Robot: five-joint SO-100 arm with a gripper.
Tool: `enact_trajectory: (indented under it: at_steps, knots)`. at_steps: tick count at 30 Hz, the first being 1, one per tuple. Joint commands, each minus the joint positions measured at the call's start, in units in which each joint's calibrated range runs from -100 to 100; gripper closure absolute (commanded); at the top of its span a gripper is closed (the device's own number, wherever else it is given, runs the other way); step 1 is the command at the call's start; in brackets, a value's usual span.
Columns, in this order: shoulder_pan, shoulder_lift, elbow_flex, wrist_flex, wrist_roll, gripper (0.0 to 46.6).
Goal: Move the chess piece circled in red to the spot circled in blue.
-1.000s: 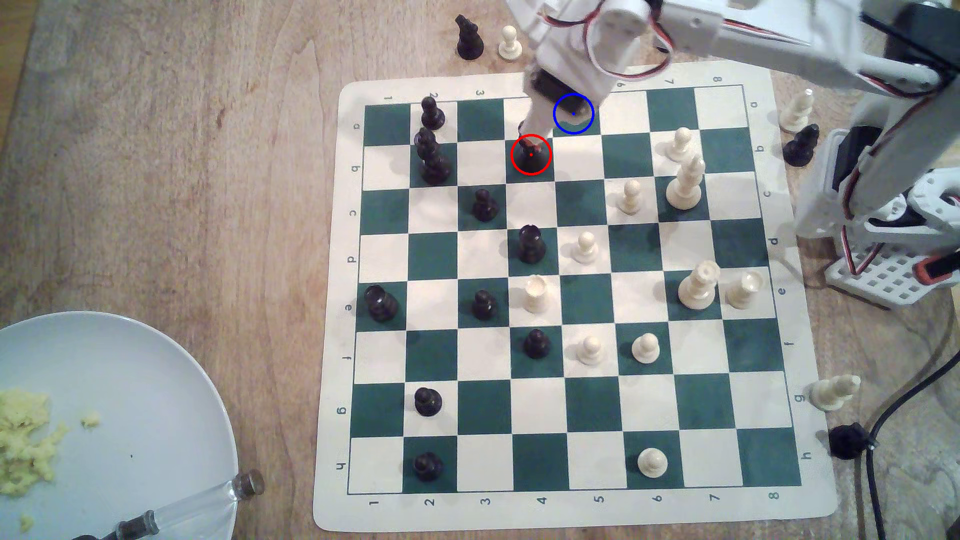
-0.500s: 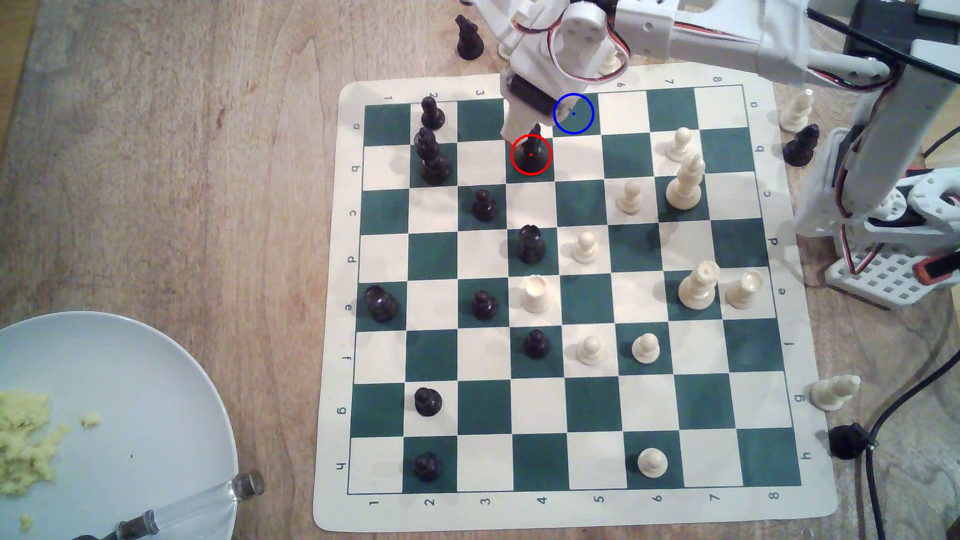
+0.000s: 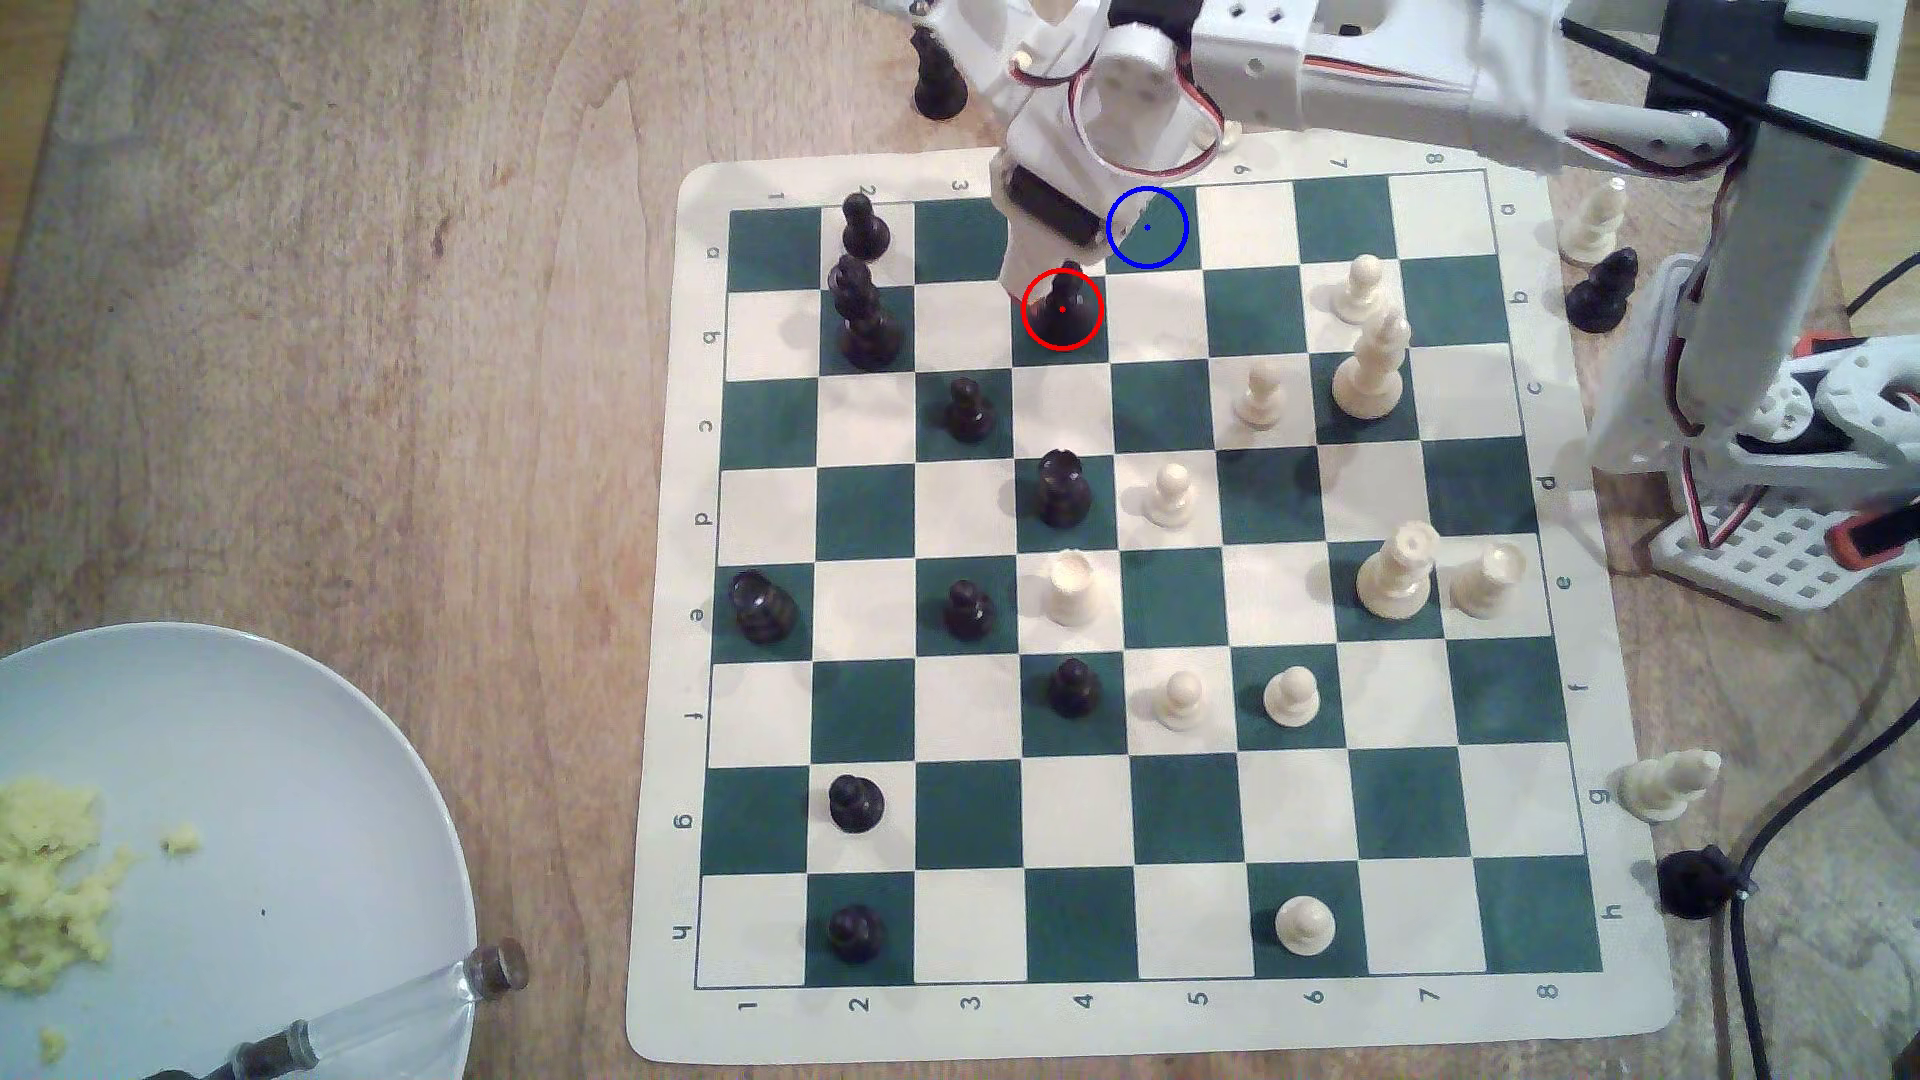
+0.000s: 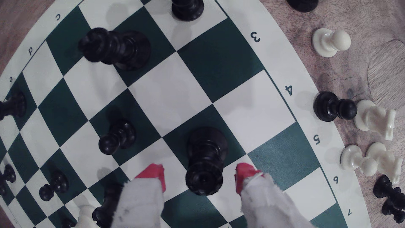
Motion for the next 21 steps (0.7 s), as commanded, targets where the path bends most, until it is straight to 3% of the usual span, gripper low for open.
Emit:
enact_trajectory:
  at_steps: [1, 21]
  knots:
    - [-0.54, -0.66, -4.92, -0.79, 0.24, 29.1]
    - [-0.85, 0.78, -4.92, -1.53, 0.49, 29.6]
